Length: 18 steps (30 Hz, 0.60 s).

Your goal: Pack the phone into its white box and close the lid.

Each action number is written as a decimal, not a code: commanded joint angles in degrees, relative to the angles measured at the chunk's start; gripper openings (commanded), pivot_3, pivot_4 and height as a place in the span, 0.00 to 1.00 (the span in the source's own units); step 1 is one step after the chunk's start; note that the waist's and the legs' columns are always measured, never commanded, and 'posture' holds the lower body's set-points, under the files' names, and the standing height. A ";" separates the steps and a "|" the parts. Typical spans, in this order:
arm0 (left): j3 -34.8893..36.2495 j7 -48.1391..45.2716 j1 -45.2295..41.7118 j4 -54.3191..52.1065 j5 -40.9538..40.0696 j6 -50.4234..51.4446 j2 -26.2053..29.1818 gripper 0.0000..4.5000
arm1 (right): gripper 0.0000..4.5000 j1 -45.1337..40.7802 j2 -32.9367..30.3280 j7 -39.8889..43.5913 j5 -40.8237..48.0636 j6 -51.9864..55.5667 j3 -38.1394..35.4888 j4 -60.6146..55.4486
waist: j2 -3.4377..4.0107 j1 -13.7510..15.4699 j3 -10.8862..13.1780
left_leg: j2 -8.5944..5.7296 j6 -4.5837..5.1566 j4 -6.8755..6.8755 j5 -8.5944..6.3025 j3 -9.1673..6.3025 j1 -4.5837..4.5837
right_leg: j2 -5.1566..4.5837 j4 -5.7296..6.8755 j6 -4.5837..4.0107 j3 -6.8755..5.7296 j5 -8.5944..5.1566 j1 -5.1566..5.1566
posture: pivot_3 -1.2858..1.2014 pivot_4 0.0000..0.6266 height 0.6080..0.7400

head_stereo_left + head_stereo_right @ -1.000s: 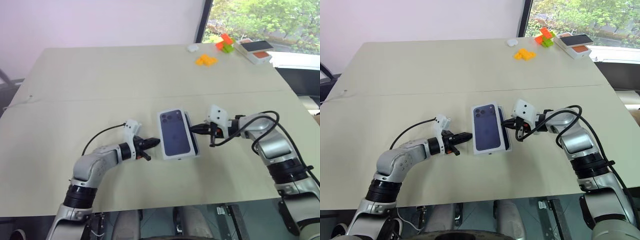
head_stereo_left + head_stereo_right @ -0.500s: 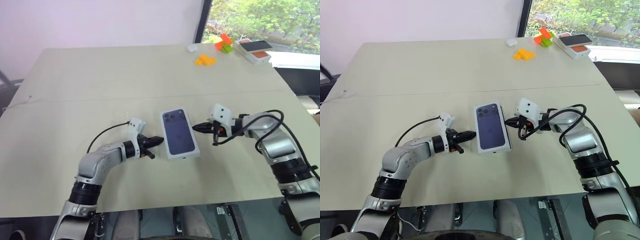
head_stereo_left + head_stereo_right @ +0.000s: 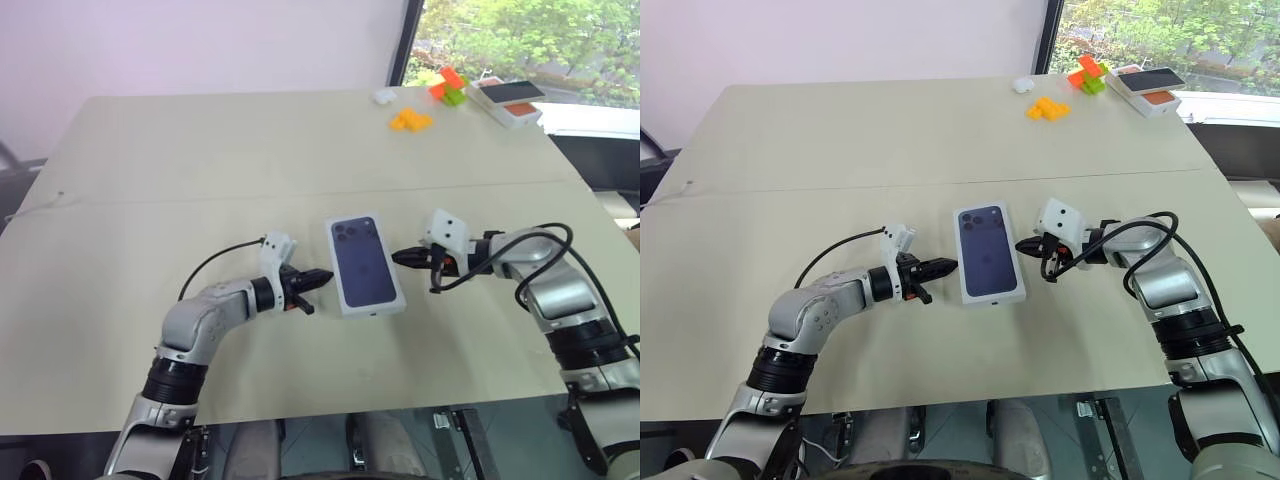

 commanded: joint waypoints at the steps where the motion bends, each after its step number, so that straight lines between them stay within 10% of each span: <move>1: -1.30 -0.92 -1.61 -1.69 -0.18 -1.11 -1.39 0.00 | 0.01 -0.91 0.32 0.18 0.36 -1.11 -0.46 -0.63 | 0.00 0.01 0.00 | 0.00 0.00 0.00 0.00 0.00 0.00 | 0.00 0.00 0.00 0.00 0.00 0.00 | 0.52 0.24 1.00; 18: -0.55 -0.30 -1.31 -0.08 1.98 -2.56 -1.84 0.00 | 0.01 0.92 0.65 -0.18 -0.86 -2.34 -0.16 -0.91 | 0.00 -0.03 0.00 | 0.00 0.00 0.00 0.00 0.00 0.01 | 0.00 0.00 0.00 0.00 0.00 0.01 | 0.52 0.24 1.00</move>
